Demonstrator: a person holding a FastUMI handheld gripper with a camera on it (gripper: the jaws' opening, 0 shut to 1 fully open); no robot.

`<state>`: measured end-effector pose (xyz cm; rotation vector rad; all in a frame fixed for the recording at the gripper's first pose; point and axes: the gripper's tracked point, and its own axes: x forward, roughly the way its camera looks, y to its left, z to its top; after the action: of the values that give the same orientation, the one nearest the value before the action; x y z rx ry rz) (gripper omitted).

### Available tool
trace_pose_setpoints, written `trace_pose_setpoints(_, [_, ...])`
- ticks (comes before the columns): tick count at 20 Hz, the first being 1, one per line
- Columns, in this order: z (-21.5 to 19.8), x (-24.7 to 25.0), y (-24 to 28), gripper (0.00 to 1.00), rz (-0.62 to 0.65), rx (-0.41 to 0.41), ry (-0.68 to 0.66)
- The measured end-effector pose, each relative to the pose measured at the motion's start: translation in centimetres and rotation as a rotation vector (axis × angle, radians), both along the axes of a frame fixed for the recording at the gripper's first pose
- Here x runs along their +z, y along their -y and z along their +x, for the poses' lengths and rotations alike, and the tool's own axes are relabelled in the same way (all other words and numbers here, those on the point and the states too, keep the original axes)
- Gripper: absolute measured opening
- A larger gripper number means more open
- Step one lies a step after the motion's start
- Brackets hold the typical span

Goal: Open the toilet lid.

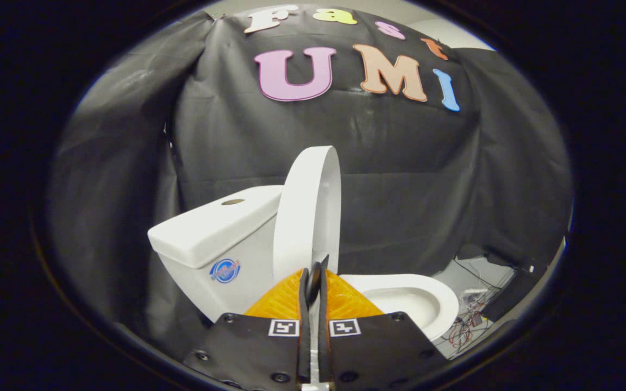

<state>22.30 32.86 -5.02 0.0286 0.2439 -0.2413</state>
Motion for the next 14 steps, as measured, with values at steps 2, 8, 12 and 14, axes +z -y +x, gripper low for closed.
trace_pose_setpoints(2, [0.5,0.1,-0.8,0.06,-0.015,0.003,-0.008])
trace_pose_setpoints(8, [1.4,0.0,-3.1,0.06,-0.057,0.011,-0.016])
trace_pose_setpoints(12, [1.9,-0.2,-4.2,0.06,-0.074,0.031,-0.014])
trace_pose_setpoints(14, [2.4,-0.5,-5.3,0.1,-0.035,0.057,-0.014])
